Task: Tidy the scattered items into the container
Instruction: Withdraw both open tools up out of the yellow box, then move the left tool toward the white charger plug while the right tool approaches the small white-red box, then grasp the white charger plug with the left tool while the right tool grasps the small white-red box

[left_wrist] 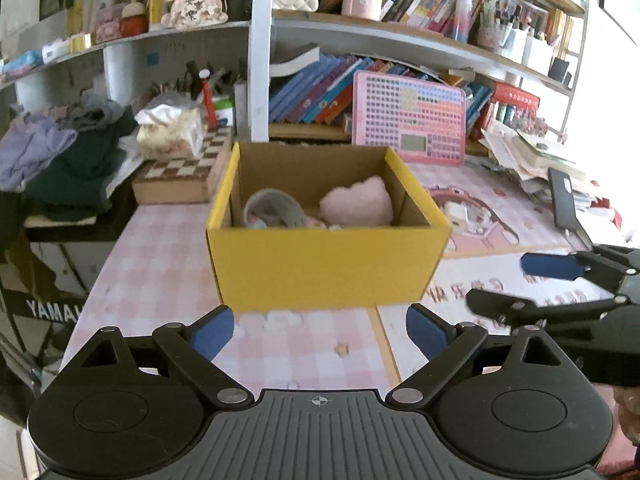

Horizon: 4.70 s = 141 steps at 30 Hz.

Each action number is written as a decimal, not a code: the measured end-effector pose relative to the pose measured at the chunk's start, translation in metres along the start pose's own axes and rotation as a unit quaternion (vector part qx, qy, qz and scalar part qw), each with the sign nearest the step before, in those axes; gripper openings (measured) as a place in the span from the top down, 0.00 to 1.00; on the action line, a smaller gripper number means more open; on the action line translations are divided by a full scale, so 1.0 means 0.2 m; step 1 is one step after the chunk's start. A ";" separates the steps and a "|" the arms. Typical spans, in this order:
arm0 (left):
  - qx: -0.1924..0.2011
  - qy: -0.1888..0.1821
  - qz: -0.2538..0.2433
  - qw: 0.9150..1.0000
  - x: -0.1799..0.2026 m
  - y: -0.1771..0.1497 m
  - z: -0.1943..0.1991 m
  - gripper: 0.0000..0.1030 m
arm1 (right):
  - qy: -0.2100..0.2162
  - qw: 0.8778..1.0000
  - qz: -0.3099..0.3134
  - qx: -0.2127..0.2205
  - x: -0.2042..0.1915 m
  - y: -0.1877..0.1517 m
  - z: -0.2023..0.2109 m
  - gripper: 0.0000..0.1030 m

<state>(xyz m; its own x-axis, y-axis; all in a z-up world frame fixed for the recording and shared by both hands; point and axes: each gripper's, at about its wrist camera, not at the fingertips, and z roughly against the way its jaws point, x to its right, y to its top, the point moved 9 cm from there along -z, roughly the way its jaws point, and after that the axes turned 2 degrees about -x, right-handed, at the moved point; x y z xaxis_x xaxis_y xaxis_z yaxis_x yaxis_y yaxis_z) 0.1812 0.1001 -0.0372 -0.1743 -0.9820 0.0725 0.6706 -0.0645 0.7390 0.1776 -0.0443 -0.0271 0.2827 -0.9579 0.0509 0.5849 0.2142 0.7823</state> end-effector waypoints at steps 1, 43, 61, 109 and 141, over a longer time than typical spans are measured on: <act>-0.002 0.000 0.000 1.000 0.01 -0.02 0.01 0.08 | -0.007 1.000 -0.004 0.002 0.01 -0.02 0.02 0.34; -0.089 -0.123 -0.067 0.986 0.66 -0.25 -0.21 0.08 | -0.137 0.984 -0.075 -0.081 0.52 -0.51 0.21 0.18; -0.102 -0.116 -0.090 0.984 1.21 0.01 -0.68 0.08 | -0.099 0.988 -0.078 -0.089 1.21 -0.40 -0.11 0.21; -0.097 0.012 -0.043 0.994 1.13 0.55 -1.70 0.38 | 0.104 0.989 0.037 -0.103 1.54 0.16 -1.40 0.72; -0.085 -0.023 -0.034 0.996 1.21 0.55 -1.44 0.60 | 0.077 0.994 0.016 -0.077 1.49 0.14 -1.10 0.73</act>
<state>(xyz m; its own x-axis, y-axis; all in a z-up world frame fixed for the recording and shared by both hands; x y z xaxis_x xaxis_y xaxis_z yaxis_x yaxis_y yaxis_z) 0.4208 -0.1948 -0.1313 -0.2537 -0.9654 0.0607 0.7682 -0.1630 0.6191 0.4440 -0.2815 -0.1269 0.4083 -0.9124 -0.0306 0.6800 0.2816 0.6770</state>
